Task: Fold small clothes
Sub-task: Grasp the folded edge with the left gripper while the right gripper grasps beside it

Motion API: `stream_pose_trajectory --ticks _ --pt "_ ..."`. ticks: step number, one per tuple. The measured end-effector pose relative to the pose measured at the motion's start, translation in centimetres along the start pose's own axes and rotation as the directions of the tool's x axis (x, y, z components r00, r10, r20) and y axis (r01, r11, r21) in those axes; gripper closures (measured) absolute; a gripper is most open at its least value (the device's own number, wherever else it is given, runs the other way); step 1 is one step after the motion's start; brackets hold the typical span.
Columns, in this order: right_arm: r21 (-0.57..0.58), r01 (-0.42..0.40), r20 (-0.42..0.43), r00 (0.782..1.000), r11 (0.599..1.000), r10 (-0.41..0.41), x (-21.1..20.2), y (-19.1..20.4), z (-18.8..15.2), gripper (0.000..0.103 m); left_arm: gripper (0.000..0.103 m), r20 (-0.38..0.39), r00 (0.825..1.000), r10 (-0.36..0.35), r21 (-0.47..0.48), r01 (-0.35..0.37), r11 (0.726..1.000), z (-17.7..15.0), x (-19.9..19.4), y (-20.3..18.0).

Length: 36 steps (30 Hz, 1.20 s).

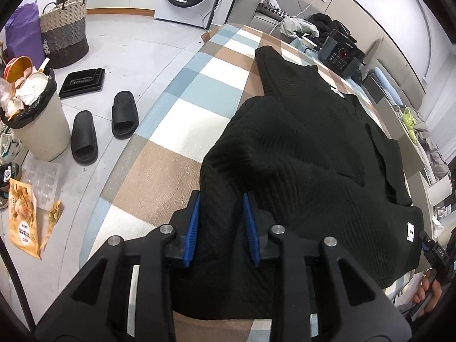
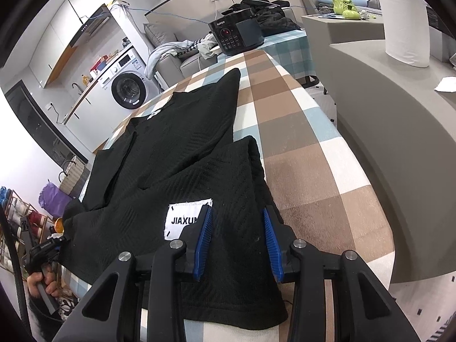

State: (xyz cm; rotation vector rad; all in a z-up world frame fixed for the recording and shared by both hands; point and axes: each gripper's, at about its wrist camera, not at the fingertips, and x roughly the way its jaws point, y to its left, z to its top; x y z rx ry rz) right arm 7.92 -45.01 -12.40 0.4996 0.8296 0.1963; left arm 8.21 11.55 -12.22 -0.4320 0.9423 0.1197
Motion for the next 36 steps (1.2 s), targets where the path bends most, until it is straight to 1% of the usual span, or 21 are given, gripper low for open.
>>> stream_pose_trajectory --ticks 4,6,7,8,11,14,17,19,21,23,24,25,26,27,28,30,32,34,36 --pt "0.000 0.009 -0.006 1.000 1.000 -0.009 0.0 -0.1 0.1 0.065 0.071 -0.017 1.000 0.007 -0.001 -0.007 1.000 0.5 0.1 0.4" --pt "0.004 0.012 -0.008 1.000 1.000 -0.012 0.0 -0.2 0.1 0.065 0.064 -0.025 0.999 0.023 0.002 -0.023 1.000 0.5 -0.2 0.6" --pt "0.009 0.014 -0.006 1.000 1.000 -0.014 -0.1 -0.4 0.0 0.065 0.056 -0.021 0.999 0.030 0.001 -0.030 1.000 0.6 -0.3 0.8" --pt "0.015 0.015 -0.008 1.000 1.000 -0.015 0.0 -0.5 0.1 0.065 0.050 -0.016 0.999 0.034 0.000 -0.034 0.999 0.5 -0.5 1.0" --pt "0.030 0.014 -0.009 1.000 0.999 -0.014 0.3 -0.9 0.2 0.065 0.049 -0.008 1.000 0.026 -0.011 -0.026 1.000 0.8 -0.5 1.1" --pt "0.031 0.012 -0.011 1.000 0.999 -0.012 0.4 -0.9 0.3 0.065 0.046 -0.007 1.000 0.016 0.013 -0.016 1.000 1.1 0.0 0.5" --pt "0.031 0.008 -0.012 1.000 0.999 -0.008 0.4 -0.8 0.4 0.065 0.046 0.007 0.999 0.031 0.035 -0.031 0.999 1.3 0.7 0.0" --pt "0.025 0.010 -0.014 1.000 1.000 -0.010 0.3 -0.7 0.3 0.065 0.047 0.007 1.000 0.021 0.032 -0.022 0.999 1.4 0.8 -0.1" --pt "0.016 0.006 -0.015 1.000 1.000 -0.005 0.3 -0.5 0.3 0.065 0.056 0.017 1.000 -0.007 0.023 0.007 1.000 1.3 0.6 0.0" --pt "0.004 0.009 -0.009 1.000 1.000 -0.009 0.5 -0.3 0.4 0.066 0.080 0.021 0.999 -0.037 0.019 0.037 0.999 1.0 0.4 0.1" --pt "-0.012 0.014 -0.007 1.000 1.000 -0.014 0.7 -0.1 0.4 0.066 0.086 0.025 0.999 -0.044 0.026 0.044 0.999 0.8 0.3 0.0" --pt "-0.026 0.021 -0.007 1.000 0.999 -0.021 0.9 0.0 0.4 0.070 0.095 0.037 0.998 -0.047 0.033 0.045 0.998 0.6 0.0 -0.1" --pt "-0.045 0.027 -0.007 1.000 0.999 -0.027 1.0 0.3 0.4 0.080 0.098 0.045 0.998 -0.051 0.038 0.049 0.998 0.5 -0.2 -0.3" --pt "-0.068 0.027 -0.003 1.000 0.997 -0.028 1.1 0.5 0.3 0.085 0.098 0.058 0.997 -0.050 0.037 0.048 0.998 0.3 -0.5 -0.3" --pt "-0.088 0.021 0.001 1.000 0.996 -0.021 1.0 0.9 0.2 0.093 0.100 0.071 0.996 -0.053 0.034 0.051 0.998 0.2 -0.9 -0.3" --pt "-0.126 0.008 0.038 0.999 0.992 -0.003 0.0 1.5 0.1 0.095 0.100 0.096 0.993 -0.062 0.033 0.059 0.998 0.0 -2.0 -0.4" --pt "-0.128 -0.020 0.079 0.996 0.992 0.030 -1.5 1.8 0.3 0.095 0.100 0.126 0.989 -0.078 0.034 0.074 0.997 -0.2 -3.4 -0.6" --pt "-0.130 -0.041 0.144 0.988 0.991 0.060 -3.1 1.9 0.5 0.095 0.101 0.165 0.981 -0.098 0.032 0.094 0.995 -0.3 -5.1 -0.9" --pt "-0.117 -0.047 0.209 0.975 0.992 0.071 -4.6 2.0 1.1 0.096 0.101 0.198 0.972 -0.129 0.030 0.126 0.992 -0.1 -6.4 -1.1"
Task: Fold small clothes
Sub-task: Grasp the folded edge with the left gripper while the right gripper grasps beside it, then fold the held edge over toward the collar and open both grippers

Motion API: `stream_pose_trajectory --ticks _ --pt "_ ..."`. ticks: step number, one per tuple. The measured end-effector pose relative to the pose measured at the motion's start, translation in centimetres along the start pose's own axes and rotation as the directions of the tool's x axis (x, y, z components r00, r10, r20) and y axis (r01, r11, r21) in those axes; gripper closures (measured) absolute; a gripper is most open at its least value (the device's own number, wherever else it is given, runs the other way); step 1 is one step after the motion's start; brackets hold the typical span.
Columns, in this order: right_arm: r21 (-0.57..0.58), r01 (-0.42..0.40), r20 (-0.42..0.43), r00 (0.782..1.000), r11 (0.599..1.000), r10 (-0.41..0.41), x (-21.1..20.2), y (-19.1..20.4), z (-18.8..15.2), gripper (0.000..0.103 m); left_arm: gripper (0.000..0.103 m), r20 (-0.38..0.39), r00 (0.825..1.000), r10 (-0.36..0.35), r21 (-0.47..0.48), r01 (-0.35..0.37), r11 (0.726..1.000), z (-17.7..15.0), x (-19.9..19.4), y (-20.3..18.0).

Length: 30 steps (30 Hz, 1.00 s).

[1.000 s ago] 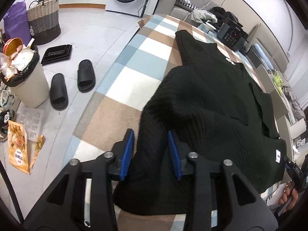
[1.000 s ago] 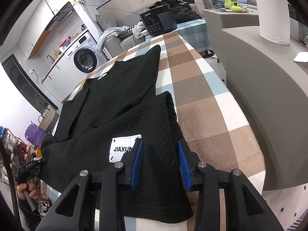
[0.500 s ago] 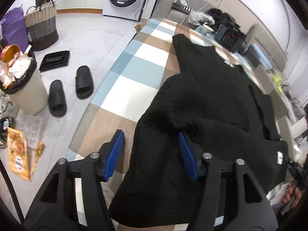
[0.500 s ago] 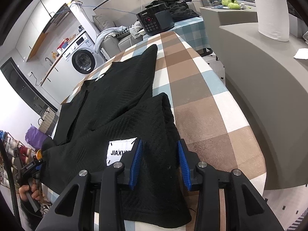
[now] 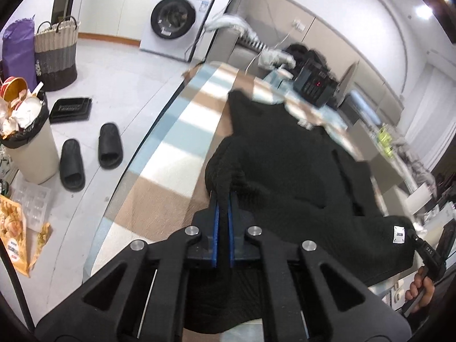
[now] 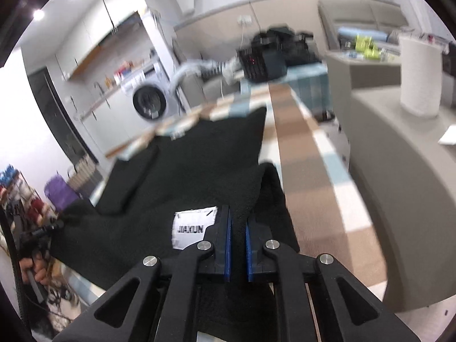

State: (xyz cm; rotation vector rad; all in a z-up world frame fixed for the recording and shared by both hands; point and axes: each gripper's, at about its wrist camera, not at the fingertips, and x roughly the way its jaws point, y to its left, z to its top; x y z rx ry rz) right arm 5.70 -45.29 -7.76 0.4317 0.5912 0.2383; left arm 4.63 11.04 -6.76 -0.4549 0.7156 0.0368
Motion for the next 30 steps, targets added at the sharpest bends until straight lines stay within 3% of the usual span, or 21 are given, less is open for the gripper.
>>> stream_pose_trajectory --ticks 6,11,16,21,22,24,26,27,29,30 --pt "0.064 0.032 0.126 0.991 0.997 -0.040 -0.6 -0.2 3.8 0.096 0.101 0.100 0.992 -0.084 -0.001 0.084 0.996 3.2 -2.1 -1.8" --pt "0.098 0.046 0.151 0.987 0.994 -0.061 2.4 0.1 7.5 0.096 0.101 0.141 0.985 -0.096 -0.009 0.098 0.995 7.5 0.6 -3.0" --pt "0.150 0.122 0.072 0.988 0.981 -0.134 8.7 -0.5 9.6 0.096 0.101 0.079 0.995 -0.063 -0.043 0.066 0.997 10.6 6.9 -2.8" --pt "0.196 0.188 -0.036 0.982 0.962 -0.184 13.3 -2.2 9.1 0.092 0.099 -0.011 1.000 0.015 -0.060 -0.016 0.998 10.7 12.8 -1.9" --pt "0.212 0.189 -0.076 0.981 0.959 -0.176 13.9 -2.7 8.9 0.087 0.097 -0.026 0.999 0.020 -0.070 -0.021 0.997 10.6 13.4 -1.5" --pt "0.244 0.172 -0.118 0.982 0.955 -0.147 14.1 -3.6 8.2 0.080 0.083 -0.041 0.999 0.029 -0.092 -0.033 0.995 10.2 14.1 -0.8" --pt "0.230 0.200 -0.137 0.976 0.952 -0.172 13.4 -3.9 7.4 0.076 0.063 -0.046 0.998 0.052 -0.111 -0.056 0.992 9.6 14.1 0.1" --pt "0.220 0.207 -0.133 0.975 0.953 -0.181 12.5 -4.0 6.9 0.076 0.060 -0.055 0.996 0.064 -0.114 -0.070 0.991 9.3 13.9 0.5" --pt "0.231 0.213 -0.138 0.973 0.949 -0.184 11.0 -4.3 5.8 0.062 0.051 -0.074 0.995 0.068 -0.115 -0.076 0.990 8.4 13.5 1.0" --pt "0.246 0.202 -0.140 0.975 0.948 -0.171 10.0 -4.5 5.0 0.061 0.050 -0.084 0.994 0.072 -0.114 -0.081 0.990 7.9 13.1 1.3"
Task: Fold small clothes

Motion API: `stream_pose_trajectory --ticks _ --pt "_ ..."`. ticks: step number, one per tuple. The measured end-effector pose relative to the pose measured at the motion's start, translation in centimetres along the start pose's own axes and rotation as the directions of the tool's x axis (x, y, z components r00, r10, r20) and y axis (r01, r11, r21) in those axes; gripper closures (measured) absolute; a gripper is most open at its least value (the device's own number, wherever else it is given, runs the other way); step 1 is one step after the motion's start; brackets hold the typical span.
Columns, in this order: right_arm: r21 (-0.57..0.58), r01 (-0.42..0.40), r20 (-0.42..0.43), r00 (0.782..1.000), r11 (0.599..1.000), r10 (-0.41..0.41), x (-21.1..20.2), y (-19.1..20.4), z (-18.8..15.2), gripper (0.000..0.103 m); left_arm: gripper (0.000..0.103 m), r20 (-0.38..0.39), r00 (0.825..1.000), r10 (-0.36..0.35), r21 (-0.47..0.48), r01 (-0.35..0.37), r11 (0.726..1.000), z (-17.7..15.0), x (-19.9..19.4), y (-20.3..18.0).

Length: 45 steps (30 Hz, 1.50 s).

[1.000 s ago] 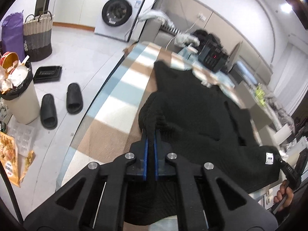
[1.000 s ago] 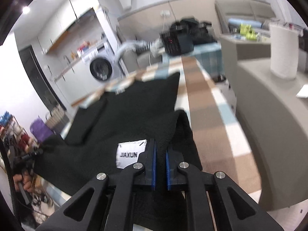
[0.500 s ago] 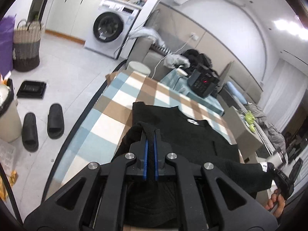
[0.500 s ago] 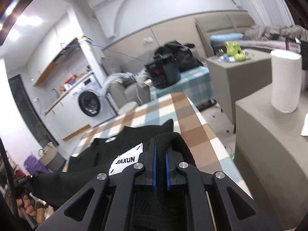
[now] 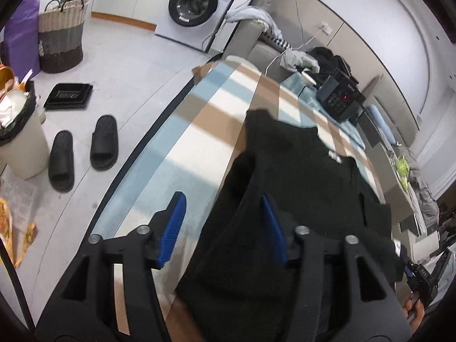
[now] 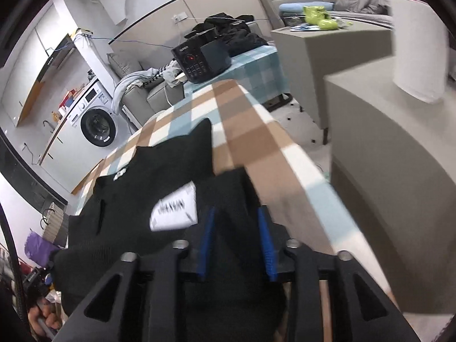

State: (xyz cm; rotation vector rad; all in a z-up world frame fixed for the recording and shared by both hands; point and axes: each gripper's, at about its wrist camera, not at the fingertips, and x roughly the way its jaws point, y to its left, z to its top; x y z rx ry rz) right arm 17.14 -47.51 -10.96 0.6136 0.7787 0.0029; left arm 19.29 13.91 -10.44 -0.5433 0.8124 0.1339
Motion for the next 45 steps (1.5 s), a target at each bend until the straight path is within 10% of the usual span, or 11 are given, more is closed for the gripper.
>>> stream_pose_trajectory --ticks 16,21,29,39,45 --pt "-0.078 -0.052 -0.046 0.998 0.996 0.049 -2.9 0.4 -7.5 0.061 0.050 -0.066 0.998 0.025 0.155 -0.014 0.988 -9.5 -3.6 -1.8" --pt "-0.150 -0.037 -0.049 0.998 0.988 0.030 -1.8 1.7 -7.5 0.076 0.081 -0.052 0.998 0.039 0.177 -0.030 0.984 -10.3 -3.1 -2.5" --pt "-0.223 0.012 -0.059 0.998 0.975 -0.026 -1.9 2.0 -7.8 0.089 0.088 -0.053 0.997 0.055 0.223 -0.042 0.974 -11.0 -3.8 -2.8" --pt "-0.140 -0.011 -0.059 0.998 0.990 0.003 -3.5 0.3 -7.5 0.077 0.085 -0.085 0.996 0.032 0.155 -0.018 0.988 -13.0 -7.0 -0.8" --pt "-0.079 -0.075 0.035 0.996 0.994 0.077 -6.1 0.7 -6.2 0.063 0.061 -0.042 0.999 -0.024 0.080 0.027 0.996 -11.2 -9.2 -0.4"
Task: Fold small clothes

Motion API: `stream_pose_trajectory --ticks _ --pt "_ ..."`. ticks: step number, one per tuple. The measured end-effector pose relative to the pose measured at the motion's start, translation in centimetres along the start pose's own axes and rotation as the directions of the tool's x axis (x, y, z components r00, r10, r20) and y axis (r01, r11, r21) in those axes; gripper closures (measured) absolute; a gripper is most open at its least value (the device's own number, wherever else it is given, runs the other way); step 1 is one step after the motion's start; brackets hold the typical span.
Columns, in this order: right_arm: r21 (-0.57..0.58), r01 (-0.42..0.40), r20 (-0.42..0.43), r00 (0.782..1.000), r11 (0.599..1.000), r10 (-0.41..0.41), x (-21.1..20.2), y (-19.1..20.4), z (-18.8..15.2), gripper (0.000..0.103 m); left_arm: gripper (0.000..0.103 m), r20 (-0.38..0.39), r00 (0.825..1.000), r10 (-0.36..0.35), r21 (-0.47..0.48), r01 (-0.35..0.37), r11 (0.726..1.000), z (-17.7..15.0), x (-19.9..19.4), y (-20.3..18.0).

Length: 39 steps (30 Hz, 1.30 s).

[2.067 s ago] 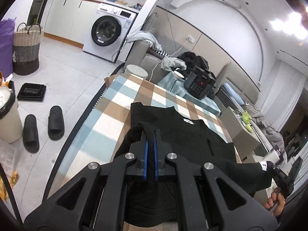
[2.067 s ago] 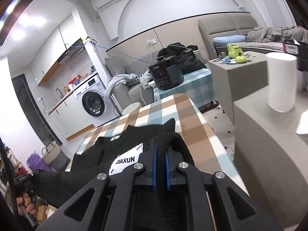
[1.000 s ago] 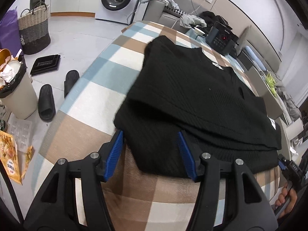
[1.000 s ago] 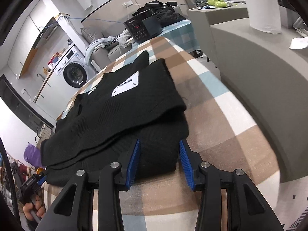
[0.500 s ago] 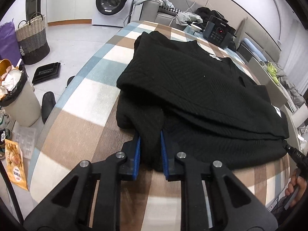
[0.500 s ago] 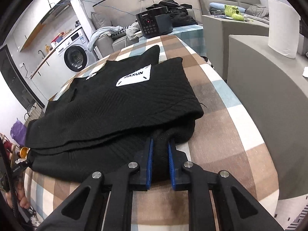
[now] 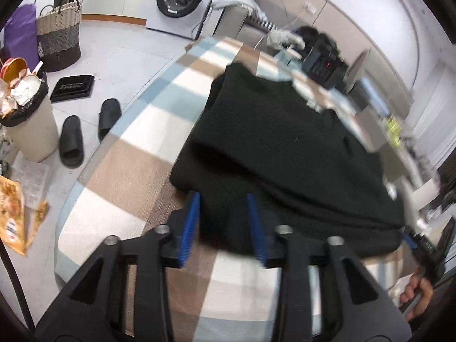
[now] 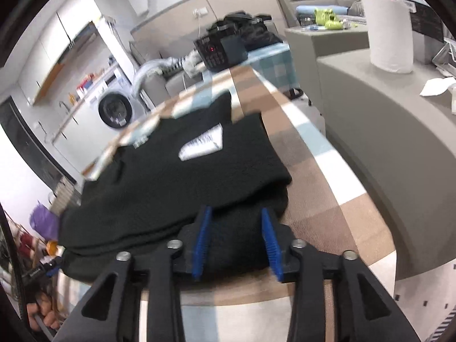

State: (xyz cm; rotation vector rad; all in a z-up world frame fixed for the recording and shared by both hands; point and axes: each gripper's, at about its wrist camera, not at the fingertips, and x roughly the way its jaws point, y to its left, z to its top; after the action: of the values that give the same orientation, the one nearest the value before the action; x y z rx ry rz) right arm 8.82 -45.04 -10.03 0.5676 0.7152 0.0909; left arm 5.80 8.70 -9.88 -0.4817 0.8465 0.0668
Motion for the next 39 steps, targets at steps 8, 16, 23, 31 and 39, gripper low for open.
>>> stream_pose_trajectory --ticks 8,16,23,31,39 --pt "0.037 -0.084 -0.042 0.995 0.996 0.085 -0.2 0.8 0.4 0.062 0.053 0.017 1.000 -0.010 -0.013 0.011 1.000 3.1 0.9 -0.1" --pt "0.098 -0.100 -0.112 0.988 0.990 0.111 1.3 -0.2 -1.3 0.062 0.053 0.007 1.000 0.029 -0.036 -0.029 0.999 5.7 4.3 1.3" --pt "0.170 -0.091 -0.104 0.989 0.981 0.109 2.5 -1.8 -0.7 0.062 0.079 0.018 0.999 -0.030 0.009 0.030 1.000 6.9 5.6 -0.2" --pt "0.182 -0.043 -0.102 0.993 0.982 0.062 3.1 -2.7 0.5 0.062 0.096 0.037 0.998 -0.059 0.002 0.059 0.998 7.2 5.5 -0.7" --pt "0.170 0.034 -0.034 0.999 0.985 -0.029 2.1 -4.5 1.5 0.051 0.096 0.020 0.999 -0.046 0.006 0.046 0.999 7.1 5.7 -0.6"
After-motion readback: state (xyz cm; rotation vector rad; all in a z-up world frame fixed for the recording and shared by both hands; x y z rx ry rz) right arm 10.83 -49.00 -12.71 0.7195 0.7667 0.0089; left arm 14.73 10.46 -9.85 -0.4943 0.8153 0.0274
